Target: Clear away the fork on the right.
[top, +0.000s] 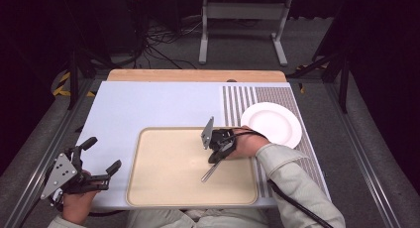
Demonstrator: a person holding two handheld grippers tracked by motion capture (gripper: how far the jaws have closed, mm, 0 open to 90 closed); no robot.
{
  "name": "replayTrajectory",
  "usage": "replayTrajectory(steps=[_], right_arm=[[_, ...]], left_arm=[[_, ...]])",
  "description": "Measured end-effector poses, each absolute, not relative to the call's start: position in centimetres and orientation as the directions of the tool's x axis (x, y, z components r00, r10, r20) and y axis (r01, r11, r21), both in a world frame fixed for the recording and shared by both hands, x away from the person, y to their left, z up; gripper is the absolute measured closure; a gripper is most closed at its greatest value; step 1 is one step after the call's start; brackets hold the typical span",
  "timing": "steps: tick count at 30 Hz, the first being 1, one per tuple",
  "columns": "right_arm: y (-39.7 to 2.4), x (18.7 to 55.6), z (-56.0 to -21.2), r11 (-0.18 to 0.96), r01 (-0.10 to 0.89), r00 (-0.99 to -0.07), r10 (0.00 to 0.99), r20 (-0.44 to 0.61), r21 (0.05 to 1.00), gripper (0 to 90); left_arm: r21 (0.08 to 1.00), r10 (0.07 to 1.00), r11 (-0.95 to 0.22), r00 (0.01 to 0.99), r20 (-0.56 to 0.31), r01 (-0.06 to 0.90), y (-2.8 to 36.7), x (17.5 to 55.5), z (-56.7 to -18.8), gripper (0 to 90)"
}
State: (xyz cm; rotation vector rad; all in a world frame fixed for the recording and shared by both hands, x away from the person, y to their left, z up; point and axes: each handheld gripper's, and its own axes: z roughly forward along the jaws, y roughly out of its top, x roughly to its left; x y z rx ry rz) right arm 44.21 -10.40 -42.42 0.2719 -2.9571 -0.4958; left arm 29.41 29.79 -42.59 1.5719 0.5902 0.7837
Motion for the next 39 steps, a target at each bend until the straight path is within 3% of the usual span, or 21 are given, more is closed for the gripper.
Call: replayTrajectory(steps=[19, 39], right_arm=[[-12.9, 42.4, -42.2, 0.944, -0.153, -0.972, -0.197, 0.126, 0.293, 90.0], [-14.7, 41.9, -42.2, 0.940, -0.123, -0.978, -0.169, 0.119, 0.318, 87.9]], left_arm=[[0.987, 0.752, -0.151, 0.641, 0.153, -0.059, 29.8, 29.4, -42.6, 1.2], [0.987, 0.751, -0.151, 0.642, 0.152, -0.057, 29.6, 29.5, -42.6, 1.2]])
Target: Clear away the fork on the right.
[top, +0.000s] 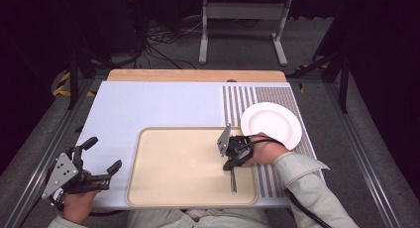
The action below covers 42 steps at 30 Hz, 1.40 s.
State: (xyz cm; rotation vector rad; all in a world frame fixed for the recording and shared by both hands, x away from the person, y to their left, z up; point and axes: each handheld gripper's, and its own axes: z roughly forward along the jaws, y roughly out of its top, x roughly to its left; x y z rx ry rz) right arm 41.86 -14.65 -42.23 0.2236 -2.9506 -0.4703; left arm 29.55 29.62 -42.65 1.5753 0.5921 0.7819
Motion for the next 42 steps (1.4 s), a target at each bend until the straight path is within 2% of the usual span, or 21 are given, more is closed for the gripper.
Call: replayTrajectory(steps=[4, 7, 11, 13, 19, 20, 23, 25, 36, 42], right_arm=[[-14.8, 41.7, -41.6, 0.924, -0.124, -0.980, -0.171, 0.102, 0.360, 86.0], [-15.2, 41.4, -40.7, 0.909, -0.127, -0.984, -0.167, 0.067, 0.397, 81.2], [-15.6, 41.3, -39.6, 0.894, -0.098, -0.990, -0.131, 0.045, 0.436, 67.0], [-15.8, 41.3, -39.4, 0.893, -0.088, -0.992, -0.118, 0.041, 0.441, 64.7], [-16.9, 40.7, -37.4, 0.861, -0.037, -0.999, -0.018, -0.043, 0.507, 36.6], [-16.9, 40.7, -37.4, 0.861, -0.037, -0.999, -0.018, -0.043, 0.507, 36.6], [-17.9, 40.2, -36.4, 0.832, -0.022, -0.994, 0.039, -0.098, 0.554, 25.4], [-18.4, 39.9, -36.0, 0.816, -0.001, -0.991, 0.076, -0.108, 0.578, 21.5], [-21.7, 38.1, -34.6, 0.741, 0.058, -0.965, 0.214, -0.154, 0.669, 15.2], [-23.3, 36.9, -34.0, 0.694, 0.046, -0.932, 0.289, -0.220, 0.718, 12.7]], left_arm=[[0.987, 0.750, -0.150, 0.645, 0.150, -0.055, 29.6, 29.7, -42.7, 1.2], [0.987, 0.749, -0.150, 0.646, 0.149, -0.053, 29.5, 29.7, -42.7, 1.2], [0.988, 0.748, -0.148, 0.647, 0.148, -0.055, 29.6, 29.7, -42.7, 1.2], [0.988, 0.749, -0.146, 0.646, 0.146, -0.055, 29.6, 29.7, -42.7, 1.2], [0.987, 0.749, -0.148, 0.645, 0.149, -0.055, 29.6, 29.7, -42.7, 1.2], [0.987, 0.749, -0.148, 0.645, 0.149, -0.055, 29.6, 29.7, -42.7, 1.1], [0.987, 0.749, -0.148, 0.645, 0.149, -0.056, 29.6, 29.7, -42.7, 1.2], [0.987, 0.750, -0.149, 0.645, 0.148, -0.054, 29.6, 29.7, -42.7, 1.2], [0.987, 0.750, -0.148, 0.644, 0.150, -0.057, 29.5, 29.9, -42.6, 1.1], [0.989, 0.755, -0.134, 0.640, 0.141, -0.060, 29.8, 30.1, -42.5, 1.1]])
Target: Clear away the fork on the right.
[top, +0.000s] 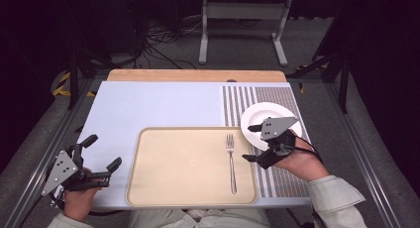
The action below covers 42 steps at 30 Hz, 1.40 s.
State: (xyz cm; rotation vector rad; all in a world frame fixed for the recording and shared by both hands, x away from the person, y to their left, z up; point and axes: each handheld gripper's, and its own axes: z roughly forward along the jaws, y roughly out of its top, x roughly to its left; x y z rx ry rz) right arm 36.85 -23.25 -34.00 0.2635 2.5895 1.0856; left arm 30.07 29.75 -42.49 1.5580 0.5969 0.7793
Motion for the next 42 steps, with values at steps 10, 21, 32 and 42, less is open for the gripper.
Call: replayTrajectory(steps=[10, 21, 32, 42], right_arm=[[-26.1, 35.3, -33.8, 0.591, 0.074, -0.866, 0.438, -0.242, 0.803, 10.0], [-30.0, 33.9, -34.9, 0.412, 0.088, -0.770, 0.606, -0.200, 0.907, 8.1], [-33.2, 32.8, -36.9, 0.247, 0.109, -0.706, 0.701, -0.100, 0.963, 6.2], [-35.2, 32.4, -40.0, 0.143, 0.086, -0.657, 0.753, -0.051, 0.986, 4.9]], left_arm=[[0.990, 0.757, -0.131, 0.638, 0.139, -0.061, 29.8, 30.2, -42.4, 1.1], [0.989, 0.758, -0.133, 0.637, 0.141, -0.061, 29.8, 30.2, -42.4, 1.1], [0.989, 0.758, -0.135, 0.636, 0.142, -0.061, 29.8, 30.1, -42.4, 1.1], [0.988, 0.752, -0.137, 0.642, 0.147, -0.065, 29.6, 30.1, -42.4, 1.1]])
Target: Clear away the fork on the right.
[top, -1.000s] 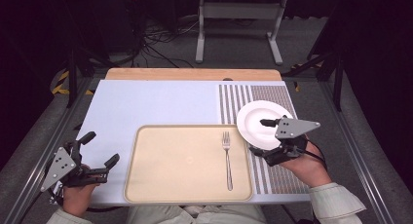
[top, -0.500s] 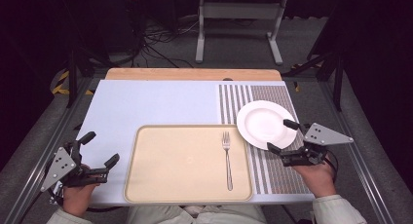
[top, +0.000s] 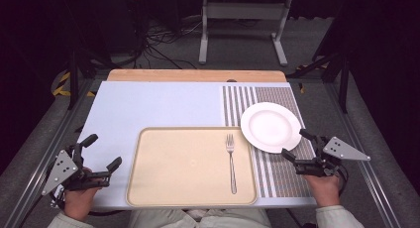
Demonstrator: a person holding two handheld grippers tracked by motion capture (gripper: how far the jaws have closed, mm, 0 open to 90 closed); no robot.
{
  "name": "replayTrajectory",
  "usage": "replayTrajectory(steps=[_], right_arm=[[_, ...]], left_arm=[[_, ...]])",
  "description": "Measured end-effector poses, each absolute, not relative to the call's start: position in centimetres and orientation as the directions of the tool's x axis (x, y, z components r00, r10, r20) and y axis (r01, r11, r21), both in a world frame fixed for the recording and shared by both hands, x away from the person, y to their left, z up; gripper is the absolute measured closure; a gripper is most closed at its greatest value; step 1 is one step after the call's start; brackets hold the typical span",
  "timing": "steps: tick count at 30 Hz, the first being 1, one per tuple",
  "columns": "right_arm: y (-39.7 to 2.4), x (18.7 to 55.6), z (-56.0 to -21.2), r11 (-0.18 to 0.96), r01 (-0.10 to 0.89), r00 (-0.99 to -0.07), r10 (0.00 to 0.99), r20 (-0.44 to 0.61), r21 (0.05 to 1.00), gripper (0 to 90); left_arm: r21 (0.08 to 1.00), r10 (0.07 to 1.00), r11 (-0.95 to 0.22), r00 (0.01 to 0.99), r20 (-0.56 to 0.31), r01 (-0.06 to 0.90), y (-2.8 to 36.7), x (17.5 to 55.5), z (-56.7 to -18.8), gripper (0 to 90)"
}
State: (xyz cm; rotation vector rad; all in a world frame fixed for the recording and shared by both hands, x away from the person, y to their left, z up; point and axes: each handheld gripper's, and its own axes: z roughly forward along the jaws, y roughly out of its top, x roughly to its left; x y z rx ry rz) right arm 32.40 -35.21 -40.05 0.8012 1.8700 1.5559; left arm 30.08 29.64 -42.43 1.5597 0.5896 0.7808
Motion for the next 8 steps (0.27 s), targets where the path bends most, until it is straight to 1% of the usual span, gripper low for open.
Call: replayTrajectory(steps=[3, 8], right_arm=[[-35.4, 32.5, -41.2, 0.126, 0.096, -0.642, 0.766, -0.035, 0.987, 4.8], [-35.5, 32.7, -41.7, 0.101, 0.104, -0.637, 0.771, -0.012, 0.989, 4.8]], left_arm=[[0.987, 0.749, -0.141, 0.645, 0.154, -0.071, 29.5, 30.1, -42.4, 1.1], [0.985, 0.744, -0.155, 0.647, 0.168, -0.077, 29.4, 30.0, -42.4, 1.1]])
